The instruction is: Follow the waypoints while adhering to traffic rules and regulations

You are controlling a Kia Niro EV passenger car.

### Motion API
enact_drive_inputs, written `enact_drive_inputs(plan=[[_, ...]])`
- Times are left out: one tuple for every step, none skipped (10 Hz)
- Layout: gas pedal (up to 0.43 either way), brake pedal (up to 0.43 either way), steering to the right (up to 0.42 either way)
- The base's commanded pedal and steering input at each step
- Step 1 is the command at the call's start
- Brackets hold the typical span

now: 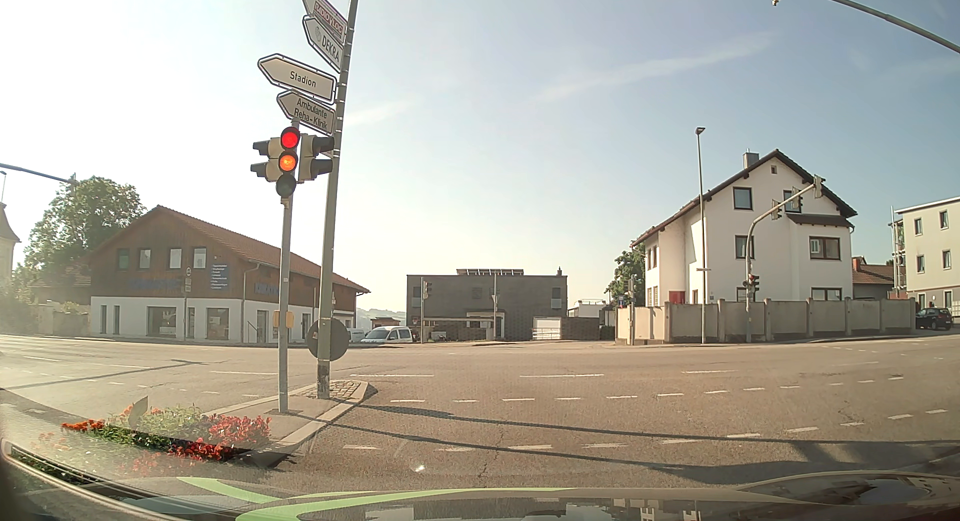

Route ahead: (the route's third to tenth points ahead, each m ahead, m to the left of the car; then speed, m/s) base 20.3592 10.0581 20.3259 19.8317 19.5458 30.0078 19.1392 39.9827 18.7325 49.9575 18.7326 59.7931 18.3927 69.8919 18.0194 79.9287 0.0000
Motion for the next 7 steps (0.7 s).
enact_drive_inputs(plan=[[0.260,0.000,0.006],[0.358,0.000,0.006],[0.370,0.000,0.006],[0.370,0.000,0.006],[0.429,0.000,0.006],[0.469,0.000,0.007],[0.480,0.000,0.007]])
